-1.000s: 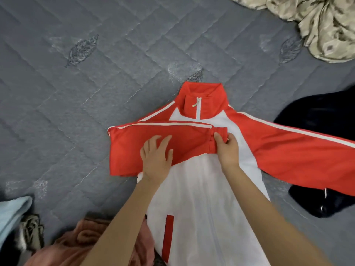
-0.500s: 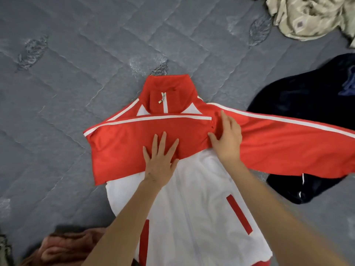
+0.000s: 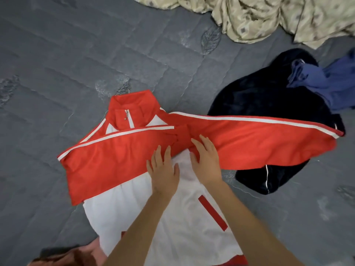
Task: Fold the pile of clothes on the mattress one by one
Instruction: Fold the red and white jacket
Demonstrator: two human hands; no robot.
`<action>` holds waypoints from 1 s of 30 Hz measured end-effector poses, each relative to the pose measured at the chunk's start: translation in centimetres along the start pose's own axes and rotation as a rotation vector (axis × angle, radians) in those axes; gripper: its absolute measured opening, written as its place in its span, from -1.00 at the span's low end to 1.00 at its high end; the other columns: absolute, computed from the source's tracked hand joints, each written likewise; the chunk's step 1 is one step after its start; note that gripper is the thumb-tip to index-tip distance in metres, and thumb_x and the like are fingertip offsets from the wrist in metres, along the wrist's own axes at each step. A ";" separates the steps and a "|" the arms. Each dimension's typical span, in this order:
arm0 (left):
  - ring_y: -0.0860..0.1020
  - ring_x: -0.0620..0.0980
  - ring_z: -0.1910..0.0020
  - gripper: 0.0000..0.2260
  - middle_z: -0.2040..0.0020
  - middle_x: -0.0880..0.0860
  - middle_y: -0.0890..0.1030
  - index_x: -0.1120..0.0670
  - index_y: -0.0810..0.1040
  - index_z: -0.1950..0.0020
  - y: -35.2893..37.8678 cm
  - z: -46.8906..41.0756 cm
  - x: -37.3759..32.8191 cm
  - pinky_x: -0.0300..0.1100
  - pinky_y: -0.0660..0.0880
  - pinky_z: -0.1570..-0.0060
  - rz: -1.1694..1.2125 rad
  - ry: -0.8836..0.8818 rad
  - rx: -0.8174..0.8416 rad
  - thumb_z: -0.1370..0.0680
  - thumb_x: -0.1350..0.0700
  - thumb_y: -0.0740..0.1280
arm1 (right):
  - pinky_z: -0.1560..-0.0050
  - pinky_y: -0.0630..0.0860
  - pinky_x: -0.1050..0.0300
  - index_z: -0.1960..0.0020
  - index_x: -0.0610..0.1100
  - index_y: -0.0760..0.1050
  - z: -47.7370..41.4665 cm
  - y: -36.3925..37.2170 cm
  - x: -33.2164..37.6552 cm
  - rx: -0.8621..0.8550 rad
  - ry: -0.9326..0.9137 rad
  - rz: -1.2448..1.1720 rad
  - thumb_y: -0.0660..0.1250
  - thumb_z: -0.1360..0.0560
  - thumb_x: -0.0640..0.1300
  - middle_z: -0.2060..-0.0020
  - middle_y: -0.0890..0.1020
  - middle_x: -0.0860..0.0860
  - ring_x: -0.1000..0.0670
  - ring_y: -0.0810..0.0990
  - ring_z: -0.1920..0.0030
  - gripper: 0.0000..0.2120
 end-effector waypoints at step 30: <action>0.45 -0.03 -0.33 -0.67 -0.31 -0.03 0.51 0.06 0.48 -0.33 3.8 -1.0 -21.1 -0.07 0.32 -0.38 0.625 0.166 0.245 -0.62 -0.03 0.22 | 0.12 0.43 0.01 0.11 -0.13 0.50 -3.8 -20.2 -12.7 -0.036 0.302 0.105 0.31 -0.53 0.02 0.18 0.59 -0.04 -0.10 0.54 0.11 -0.79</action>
Point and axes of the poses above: each hand's wrist, its own z-axis away from the middle knuckle, its own y-axis out of the palm, x = y × z, the point moved 6 cm from there along -z, towards the middle knuckle
